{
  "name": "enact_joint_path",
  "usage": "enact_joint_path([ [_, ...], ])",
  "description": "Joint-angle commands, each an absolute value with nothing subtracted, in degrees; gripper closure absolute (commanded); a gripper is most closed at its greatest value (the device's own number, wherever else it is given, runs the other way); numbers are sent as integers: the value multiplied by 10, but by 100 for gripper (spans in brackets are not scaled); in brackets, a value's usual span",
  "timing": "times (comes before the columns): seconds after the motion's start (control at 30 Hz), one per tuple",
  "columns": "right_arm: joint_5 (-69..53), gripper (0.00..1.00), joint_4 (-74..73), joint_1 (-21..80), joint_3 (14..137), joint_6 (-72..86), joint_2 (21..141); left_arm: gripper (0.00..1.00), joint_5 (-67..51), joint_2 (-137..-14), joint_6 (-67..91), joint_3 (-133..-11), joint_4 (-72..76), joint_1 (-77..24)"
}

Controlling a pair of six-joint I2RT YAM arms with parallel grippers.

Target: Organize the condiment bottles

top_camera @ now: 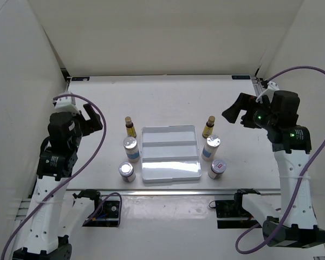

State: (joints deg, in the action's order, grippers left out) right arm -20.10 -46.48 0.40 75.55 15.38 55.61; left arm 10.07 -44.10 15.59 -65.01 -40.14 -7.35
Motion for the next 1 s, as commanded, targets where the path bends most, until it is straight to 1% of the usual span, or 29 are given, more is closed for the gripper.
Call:
enact_joint_path([
  [0.0,-130,0,-492,4,779,196,550,0,162,-405,165,-608,-421,-76],
  [0.1,-63,0,-518,4,757,249,550,0,173,-400,165,-600,-413,-76],
  [0.17,-92,0,-495,4,740,205,550,0,167,-400,172,-592,-397,-76],
  [0.23,-111,0,-483,4,734,193,555,0,161,-416,172,-587,-397,-83],
  [0.3,-154,0,-461,4,727,176,575,0,161,-424,178,-587,-397,-90],
  [0.33,-170,0,-454,4,732,176,587,0,161,-424,200,-587,-397,-97],
  [0.37,-178,1,-460,9,743,176,623,0,143,-424,212,-582,-397,-97],
  [0.4,-178,10,-469,19,757,176,642,0,126,-424,212,-575,-397,-97],
  [0.43,-171,13,-481,29,767,166,680,0,92,-424,212,-575,-388,-97],
  [0.5,-137,19,-486,67,797,161,713,0,76,-424,212,-569,-380,-97],
  [0.53,-94,24,-492,80,803,155,740,0,76,-430,207,-569,-380,-97],
  [0.6,-55,26,-492,117,819,149,765,0,84,-437,207,-569,-380,-97],
  [0.67,-4,26,-492,145,831,149,796,0,84,-444,207,-569,-380,-97],
  [0.8,52,26,-492,175,838,144,854,0,84,-444,207,-569,-380,-97],
  [0.97,83,28,-473,180,838,139,903,0,91,-449,201,-569,-380,-97],
])
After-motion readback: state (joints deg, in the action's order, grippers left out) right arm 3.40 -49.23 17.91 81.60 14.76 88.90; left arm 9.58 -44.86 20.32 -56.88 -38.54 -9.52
